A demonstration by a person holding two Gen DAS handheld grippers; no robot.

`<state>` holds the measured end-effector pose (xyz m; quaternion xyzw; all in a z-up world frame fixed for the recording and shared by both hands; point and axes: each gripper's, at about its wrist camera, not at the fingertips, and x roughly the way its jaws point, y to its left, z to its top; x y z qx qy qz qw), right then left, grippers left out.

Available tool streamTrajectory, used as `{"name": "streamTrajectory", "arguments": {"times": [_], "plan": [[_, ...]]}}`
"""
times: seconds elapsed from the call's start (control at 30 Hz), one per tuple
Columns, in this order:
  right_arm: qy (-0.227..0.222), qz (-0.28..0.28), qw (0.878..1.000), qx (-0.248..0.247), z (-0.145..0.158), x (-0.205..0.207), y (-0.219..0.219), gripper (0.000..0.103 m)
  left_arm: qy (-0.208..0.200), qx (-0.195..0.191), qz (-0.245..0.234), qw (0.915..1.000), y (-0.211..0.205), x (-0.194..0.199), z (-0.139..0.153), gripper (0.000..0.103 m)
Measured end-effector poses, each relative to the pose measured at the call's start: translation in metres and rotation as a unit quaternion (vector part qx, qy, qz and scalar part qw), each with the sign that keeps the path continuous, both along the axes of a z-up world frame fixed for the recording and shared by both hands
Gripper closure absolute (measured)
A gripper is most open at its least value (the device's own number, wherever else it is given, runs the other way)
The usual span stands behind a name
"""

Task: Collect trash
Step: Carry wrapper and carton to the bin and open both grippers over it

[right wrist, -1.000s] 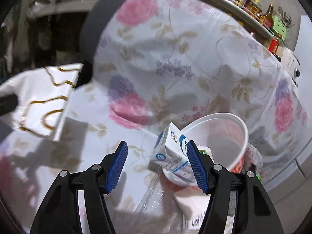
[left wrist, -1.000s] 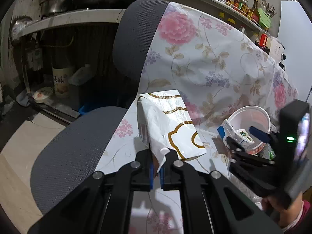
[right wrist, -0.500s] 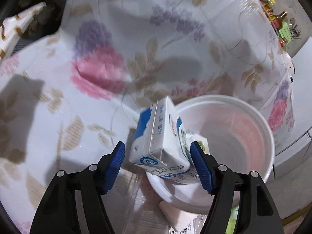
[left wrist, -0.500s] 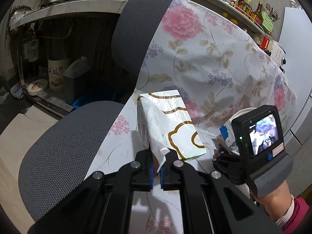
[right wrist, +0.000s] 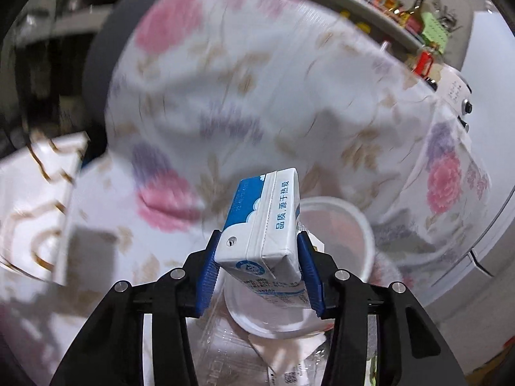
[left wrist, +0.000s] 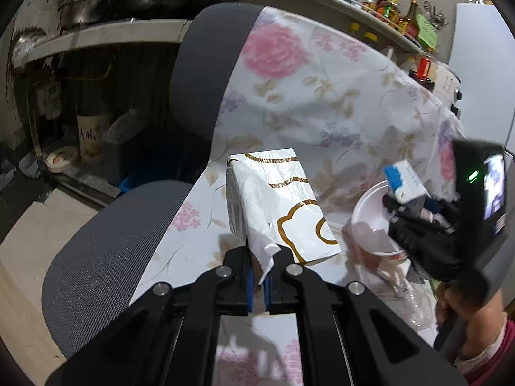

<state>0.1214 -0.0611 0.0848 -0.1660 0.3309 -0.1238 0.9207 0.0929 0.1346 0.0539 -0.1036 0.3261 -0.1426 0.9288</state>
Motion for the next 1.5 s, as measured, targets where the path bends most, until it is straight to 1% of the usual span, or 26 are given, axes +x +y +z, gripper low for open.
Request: {"name": "streamTrajectory", "arguments": {"times": [0.1, 0.2, 0.3, 0.43, 0.53, 0.63, 0.73, 0.8, 0.9, 0.93, 1.07, 1.2, 1.3, 1.37, 1.4, 1.47, 1.5], "plan": [[-0.018, 0.018, 1.000, 0.014, 0.027, -0.019, -0.001, 0.057, -0.012, 0.006, -0.005, 0.9999, -0.009, -0.011, 0.013, 0.101], [-0.029, 0.032, 0.999, 0.015, 0.044, -0.043, -0.003, 0.059, -0.024, 0.009, -0.014, 0.9996, -0.020, -0.023, 0.025, 0.101], [-0.041, 0.046, 0.998, 0.029, 0.061, -0.074, -0.009, 0.060, -0.034, 0.013, -0.027, 0.9990, -0.034, -0.037, 0.033, 0.101], [-0.056, 0.050, 0.995, 0.065, 0.081, -0.120, -0.038, 0.060, -0.043, 0.019, -0.047, 0.9978, -0.056, -0.056, 0.042, 0.101], [-0.069, 0.041, 0.993, 0.082, 0.088, -0.152, -0.063, 0.061, -0.046, 0.018, -0.063, 0.9968, -0.071, -0.068, 0.046, 0.101], [-0.073, 0.022, 0.993, 0.085, 0.087, -0.182, -0.089, 0.061, -0.049, 0.022, -0.093, 0.9942, -0.094, -0.083, 0.047, 0.101], [-0.069, -0.004, 0.993, 0.096, 0.080, -0.204, -0.116, 0.061, -0.049, 0.024, -0.138, 0.9890, -0.126, -0.101, 0.044, 0.101], [-0.066, -0.025, 0.991, 0.113, 0.073, -0.219, -0.136, 0.061, -0.047, 0.027, -0.157, 0.9860, -0.142, -0.110, 0.040, 0.101], [-0.066, -0.047, 0.987, 0.136, 0.065, -0.237, -0.159, 0.061, -0.034, 0.031, -0.195, 0.9797, -0.172, -0.125, 0.029, 0.101], [-0.067, -0.053, 0.987, 0.139, 0.063, -0.242, -0.164, 0.061, -0.031, 0.038, -0.210, 0.9766, -0.184, -0.131, 0.025, 0.101], [-0.074, -0.077, 0.983, 0.151, 0.059, -0.272, -0.186, 0.061, -0.032, 0.042, -0.248, 0.9673, -0.213, -0.151, 0.020, 0.101], [-0.080, -0.112, 0.977, 0.160, 0.058, -0.307, -0.208, 0.061, -0.043, 0.042, -0.295, 0.9535, -0.244, -0.172, 0.019, 0.101], [-0.085, -0.151, 0.973, 0.153, 0.059, -0.341, -0.226, 0.061, -0.055, 0.037, -0.336, 0.9395, -0.271, -0.187, 0.020, 0.101], [-0.089, -0.186, 0.967, 0.150, 0.059, -0.367, -0.240, 0.061, -0.064, 0.030, -0.371, 0.9260, -0.294, -0.202, 0.019, 0.101], [-0.092, -0.206, 0.963, 0.147, 0.059, -0.383, -0.248, 0.061, -0.065, 0.025, -0.383, 0.9210, -0.302, -0.206, 0.019, 0.101], [-0.094, -0.236, 0.957, 0.143, 0.056, -0.405, -0.259, 0.061, -0.066, 0.013, -0.419, 0.9055, -0.325, -0.220, 0.017, 0.101], [-0.095, -0.256, 0.951, 0.143, 0.054, -0.420, -0.267, 0.061, -0.068, 0.011, -0.431, 0.8996, -0.334, -0.226, 0.015, 0.101]]}}
